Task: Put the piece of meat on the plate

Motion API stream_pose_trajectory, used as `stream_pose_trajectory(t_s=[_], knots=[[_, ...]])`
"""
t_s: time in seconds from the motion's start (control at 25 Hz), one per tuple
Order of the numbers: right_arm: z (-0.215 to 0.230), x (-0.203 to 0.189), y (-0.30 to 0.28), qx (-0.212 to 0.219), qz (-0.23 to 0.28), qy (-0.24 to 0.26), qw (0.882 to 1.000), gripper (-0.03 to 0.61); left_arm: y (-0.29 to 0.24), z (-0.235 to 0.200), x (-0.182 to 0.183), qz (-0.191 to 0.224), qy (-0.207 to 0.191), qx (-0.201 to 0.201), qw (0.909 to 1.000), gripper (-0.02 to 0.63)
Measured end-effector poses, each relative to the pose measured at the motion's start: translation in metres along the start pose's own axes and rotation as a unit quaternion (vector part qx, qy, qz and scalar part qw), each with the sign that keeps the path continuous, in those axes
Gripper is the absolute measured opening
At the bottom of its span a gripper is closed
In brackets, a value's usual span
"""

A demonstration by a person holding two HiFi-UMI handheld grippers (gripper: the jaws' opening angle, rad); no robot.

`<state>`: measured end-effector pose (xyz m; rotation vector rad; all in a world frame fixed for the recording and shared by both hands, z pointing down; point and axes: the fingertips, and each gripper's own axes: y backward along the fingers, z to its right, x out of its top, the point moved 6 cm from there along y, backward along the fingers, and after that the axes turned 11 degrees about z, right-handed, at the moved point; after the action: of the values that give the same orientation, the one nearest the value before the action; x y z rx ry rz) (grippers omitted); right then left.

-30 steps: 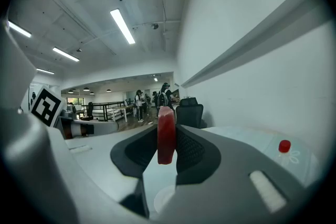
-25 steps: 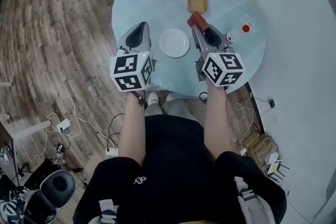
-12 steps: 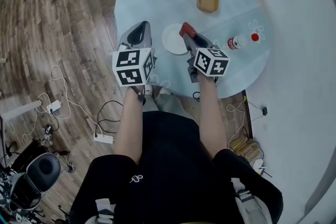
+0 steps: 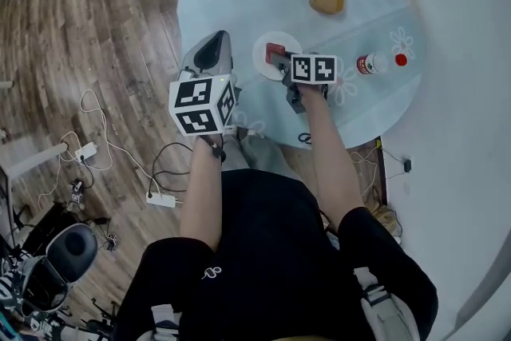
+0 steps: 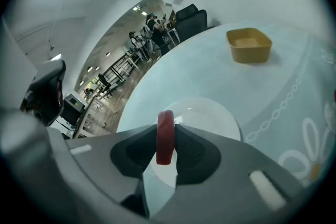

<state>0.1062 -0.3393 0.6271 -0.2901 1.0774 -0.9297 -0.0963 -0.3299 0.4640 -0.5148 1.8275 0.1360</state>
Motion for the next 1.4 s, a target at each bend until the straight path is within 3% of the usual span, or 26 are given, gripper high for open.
stream_pose_trajectory(t_s=[0.12, 0.28, 0.64, 0.72, 0.84, 1.0, 1.24, 1.4], knots=[[0.007, 0.004, -0.010, 0.012, 0.003, -0.039, 0.999, 0.106, -0.005, -0.007, -0.012, -0.015, 0.008, 0.007, 0.9998, -0.003], [0.022, 0.007, -0.016, -0.010, -0.002, -0.092, 0.996, 0.120, -0.010, -0.012, -0.014, -0.019, 0.011, 0.008, 0.9997, -0.003], [0.036, -0.004, -0.004, -0.097, -0.007, -0.061, 0.993, 0.225, -0.014, -0.026, -0.004, -0.012, 0.012, 0.013, 0.9998, -0.003], [0.035, 0.005, 0.005, -0.097, 0.021, -0.074, 0.992, 0.223, -0.019, -0.022, -0.002, -0.011, 0.011, 0.008, 0.9998, -0.003], [0.028, 0.037, 0.030, -0.095, 0.101, -0.077, 0.987, 0.156, -0.028, -0.009, 0.005, -0.006, 0.006, -0.010, 0.9999, -0.003], [0.006, 0.090, 0.075, -0.064, 0.227, -0.059, 0.970, 0.047, -0.040, 0.017, 0.018, 0.008, -0.010, -0.041, 0.9991, -0.003], [-0.029, 0.146, 0.152, 0.014, 0.366, -0.016, 0.931, 0.009, -0.052, 0.064, 0.051, 0.037, -0.060, -0.082, 0.9941, -0.003], [-0.050, 0.165, 0.213, -0.015, 0.444, 0.076, 0.893, 0.009, -0.053, 0.093, 0.073, 0.064, -0.100, -0.107, 0.9871, -0.003]])
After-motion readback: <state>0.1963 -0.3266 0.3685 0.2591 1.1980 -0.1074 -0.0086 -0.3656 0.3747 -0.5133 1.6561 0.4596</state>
